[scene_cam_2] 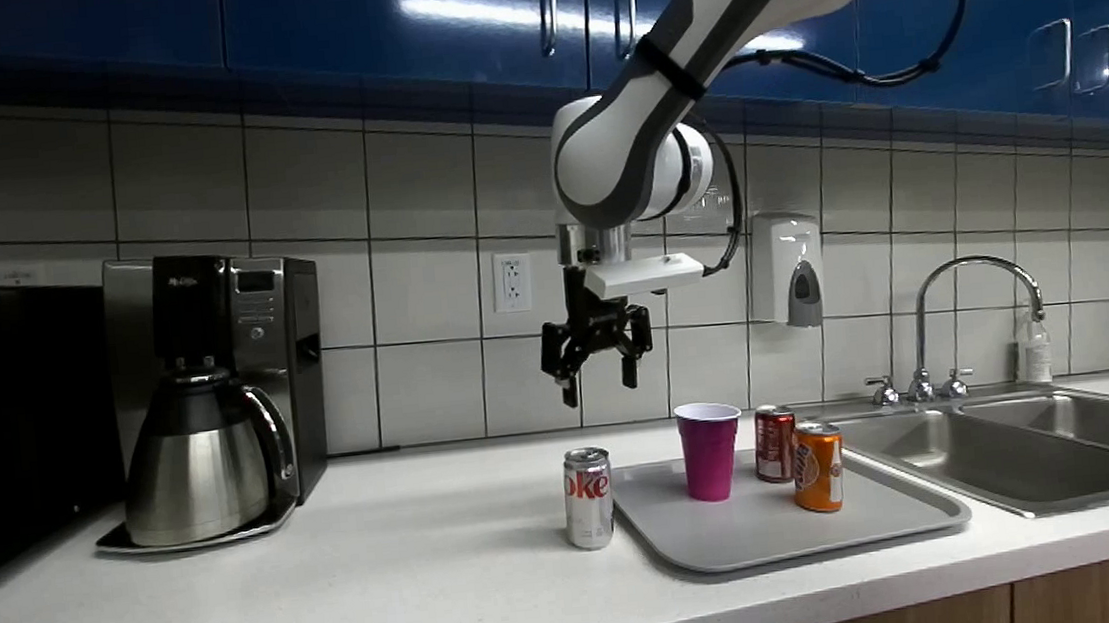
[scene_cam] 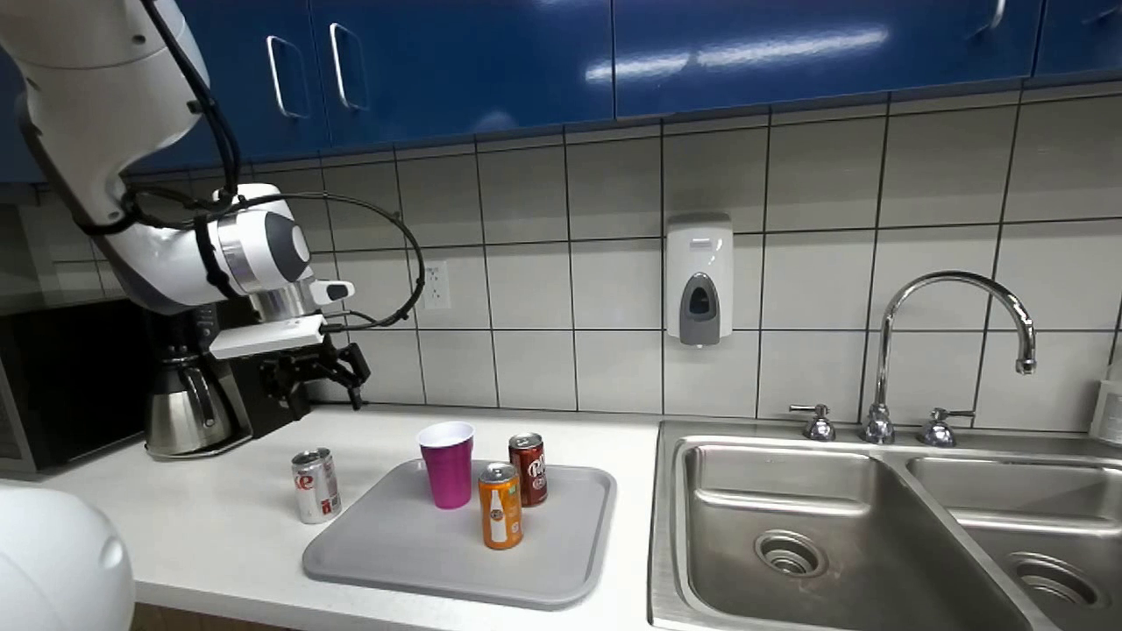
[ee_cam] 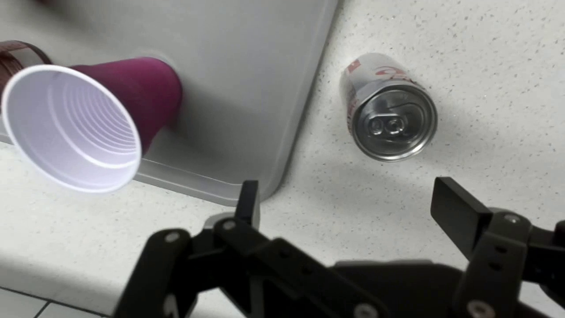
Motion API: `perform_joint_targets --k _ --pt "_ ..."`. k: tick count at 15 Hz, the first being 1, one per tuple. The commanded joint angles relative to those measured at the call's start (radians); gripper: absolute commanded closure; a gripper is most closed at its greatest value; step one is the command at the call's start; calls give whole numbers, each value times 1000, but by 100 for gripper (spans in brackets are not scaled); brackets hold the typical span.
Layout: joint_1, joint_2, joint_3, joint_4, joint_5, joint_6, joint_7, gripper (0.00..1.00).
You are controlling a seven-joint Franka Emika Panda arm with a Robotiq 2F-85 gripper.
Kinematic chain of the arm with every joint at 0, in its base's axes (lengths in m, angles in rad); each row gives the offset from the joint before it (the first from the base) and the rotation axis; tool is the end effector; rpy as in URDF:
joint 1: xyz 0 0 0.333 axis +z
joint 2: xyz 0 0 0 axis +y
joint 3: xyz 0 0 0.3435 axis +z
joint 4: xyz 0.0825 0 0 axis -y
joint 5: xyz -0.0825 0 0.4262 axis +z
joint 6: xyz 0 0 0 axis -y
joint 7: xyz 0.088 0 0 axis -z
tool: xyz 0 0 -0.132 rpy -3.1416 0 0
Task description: Remove the cans from the tray and put them on the counter
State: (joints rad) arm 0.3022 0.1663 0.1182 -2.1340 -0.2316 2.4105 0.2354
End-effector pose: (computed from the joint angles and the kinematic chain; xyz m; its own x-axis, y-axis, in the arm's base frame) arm 0.5623 0.2450 0.3151 0.9295 0.3443 0.1324 0.3289 -0.9361 0.1248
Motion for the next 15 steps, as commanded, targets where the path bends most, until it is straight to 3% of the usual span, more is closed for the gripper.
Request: perform_joint_targets --k 1,15 --pt "-57 -106 -5 -95 -2 -28 -12 0" --pt "-231 -198 -89 -231 1 -24 -33 0"
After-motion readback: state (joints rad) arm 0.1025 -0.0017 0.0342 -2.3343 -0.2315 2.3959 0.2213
